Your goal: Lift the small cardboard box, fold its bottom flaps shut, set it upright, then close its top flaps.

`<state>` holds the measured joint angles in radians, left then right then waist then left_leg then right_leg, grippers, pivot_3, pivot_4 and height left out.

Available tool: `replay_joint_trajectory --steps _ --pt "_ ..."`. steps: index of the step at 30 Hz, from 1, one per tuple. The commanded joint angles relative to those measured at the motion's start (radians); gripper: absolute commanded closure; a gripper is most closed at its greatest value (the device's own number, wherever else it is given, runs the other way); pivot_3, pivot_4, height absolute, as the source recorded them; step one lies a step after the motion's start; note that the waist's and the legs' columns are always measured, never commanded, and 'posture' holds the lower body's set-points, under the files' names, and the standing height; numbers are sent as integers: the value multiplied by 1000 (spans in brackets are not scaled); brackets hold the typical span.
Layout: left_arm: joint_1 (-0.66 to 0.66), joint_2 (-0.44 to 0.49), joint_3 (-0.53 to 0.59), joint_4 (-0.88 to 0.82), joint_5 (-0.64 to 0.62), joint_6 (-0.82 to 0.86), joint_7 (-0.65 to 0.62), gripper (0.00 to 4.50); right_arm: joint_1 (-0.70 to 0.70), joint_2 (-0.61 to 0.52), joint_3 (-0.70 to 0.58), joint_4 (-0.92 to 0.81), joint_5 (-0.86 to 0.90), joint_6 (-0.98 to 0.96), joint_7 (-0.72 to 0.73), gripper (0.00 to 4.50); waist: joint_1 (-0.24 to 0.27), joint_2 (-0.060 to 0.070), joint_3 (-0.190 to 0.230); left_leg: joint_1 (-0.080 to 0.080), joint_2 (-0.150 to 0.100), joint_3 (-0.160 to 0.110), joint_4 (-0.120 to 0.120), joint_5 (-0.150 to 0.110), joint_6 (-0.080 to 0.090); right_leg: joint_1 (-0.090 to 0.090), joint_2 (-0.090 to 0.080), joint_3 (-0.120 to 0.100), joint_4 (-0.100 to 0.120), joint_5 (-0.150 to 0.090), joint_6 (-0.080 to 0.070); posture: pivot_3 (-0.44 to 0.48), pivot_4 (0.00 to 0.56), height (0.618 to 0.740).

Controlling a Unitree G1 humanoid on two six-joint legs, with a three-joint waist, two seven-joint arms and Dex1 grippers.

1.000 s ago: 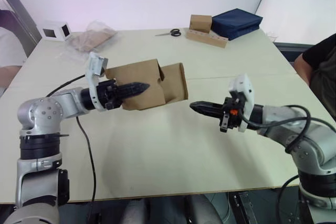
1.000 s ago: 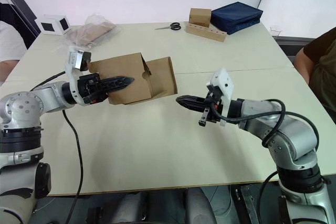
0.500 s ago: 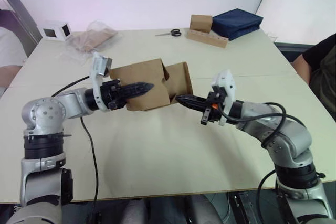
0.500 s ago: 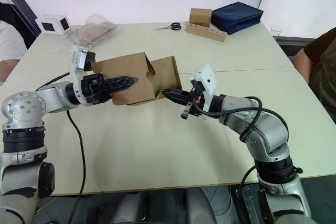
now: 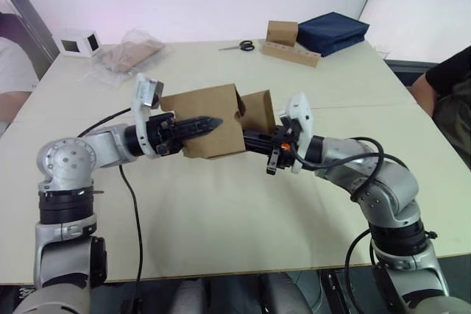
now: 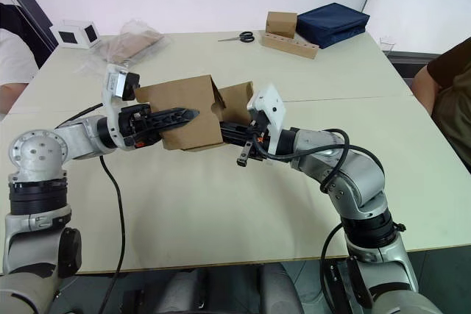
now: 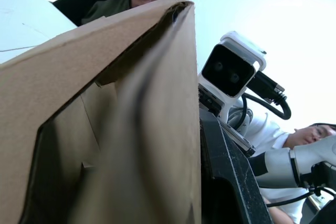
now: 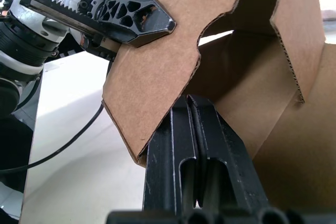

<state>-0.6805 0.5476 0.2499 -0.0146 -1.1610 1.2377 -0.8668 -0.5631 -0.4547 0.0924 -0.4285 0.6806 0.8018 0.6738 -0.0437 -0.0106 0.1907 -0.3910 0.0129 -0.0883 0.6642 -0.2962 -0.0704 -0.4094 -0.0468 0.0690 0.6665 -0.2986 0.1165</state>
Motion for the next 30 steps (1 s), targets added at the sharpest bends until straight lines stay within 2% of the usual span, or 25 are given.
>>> replay_joint_trajectory --steps 1,14,22,29,30 --pt "-13 -8 23 -10 -23 -21 9 4456 -15 -5 11 -52 16 2 17 4500 0 0 0 0 0 0 0 0 0 0 0 0 0 0 0 0 150 740" --pt "27 16 31 -32 -35 -15 9 4456 -17 -69 -29 -50 12 -4 34 4500 0 0 0 0 0 0 0 0 0 0 0 0 0 0 0 0 150 740" --pt "43 64 30 -31 -32 -13 -24 4456 -10 -192 -187 -63 113 54 61 4500 3 0 0 0 0 0 0 0 0 0 0 0 0 0 0 0 150 740" --pt "42 91 19 -44 -50 4 -74 4456 23 -272 -322 93 219 105 147 4500 2 0 0 0 0 0 0 0 0 0 0 0 -1 0 0 0 150 740" --pt "41 95 18 -49 -56 9 -83 4485 24 -276 -337 133 238 113 167 4257 2 0 0 0 0 1 0 0 1 0 0 0 -1 0 0 0 150 740"
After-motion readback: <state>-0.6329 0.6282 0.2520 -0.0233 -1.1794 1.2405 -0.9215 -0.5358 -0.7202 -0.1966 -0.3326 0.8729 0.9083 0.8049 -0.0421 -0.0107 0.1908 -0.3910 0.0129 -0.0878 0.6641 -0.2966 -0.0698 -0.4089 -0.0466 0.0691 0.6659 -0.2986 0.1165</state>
